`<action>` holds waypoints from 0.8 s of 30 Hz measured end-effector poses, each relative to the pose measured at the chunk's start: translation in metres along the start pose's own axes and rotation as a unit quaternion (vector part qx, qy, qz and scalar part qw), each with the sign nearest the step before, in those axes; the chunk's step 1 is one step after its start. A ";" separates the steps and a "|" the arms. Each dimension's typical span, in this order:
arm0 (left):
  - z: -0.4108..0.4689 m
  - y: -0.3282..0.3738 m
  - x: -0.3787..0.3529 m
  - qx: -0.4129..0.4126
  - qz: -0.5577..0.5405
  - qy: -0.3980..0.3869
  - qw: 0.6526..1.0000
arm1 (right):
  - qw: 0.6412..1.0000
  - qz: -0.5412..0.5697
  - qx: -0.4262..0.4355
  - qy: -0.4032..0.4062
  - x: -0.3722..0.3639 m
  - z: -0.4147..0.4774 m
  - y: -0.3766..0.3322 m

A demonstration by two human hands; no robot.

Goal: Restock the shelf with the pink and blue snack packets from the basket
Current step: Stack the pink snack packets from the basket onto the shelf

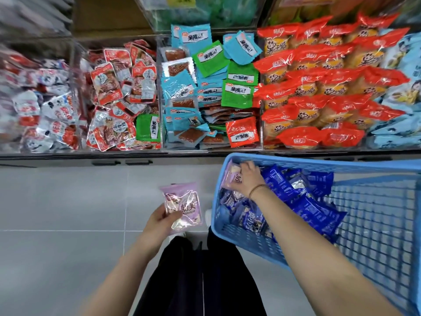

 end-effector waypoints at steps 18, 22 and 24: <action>-0.038 0.023 -0.062 0.014 0.013 -0.145 0.989 | 0.973 0.169 0.128 -0.093 0.055 -0.146 -0.063; -0.060 0.035 -0.068 -0.028 0.010 -0.152 0.988 | 0.970 0.201 0.117 -0.069 0.062 -0.153 -0.075; -0.066 0.033 -0.066 -0.020 -0.036 -0.145 0.989 | 0.935 0.341 0.066 -0.070 0.068 -0.157 -0.068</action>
Point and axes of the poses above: each hand's wrist, its own z-axis towards the middle knuckle, its own x-axis out of the back of the hand, y = z × x, the point moved 8 cm from there along z, towards the middle knuckle, and after that the axes turned 5 degrees about -z, right-handed, at the moved point
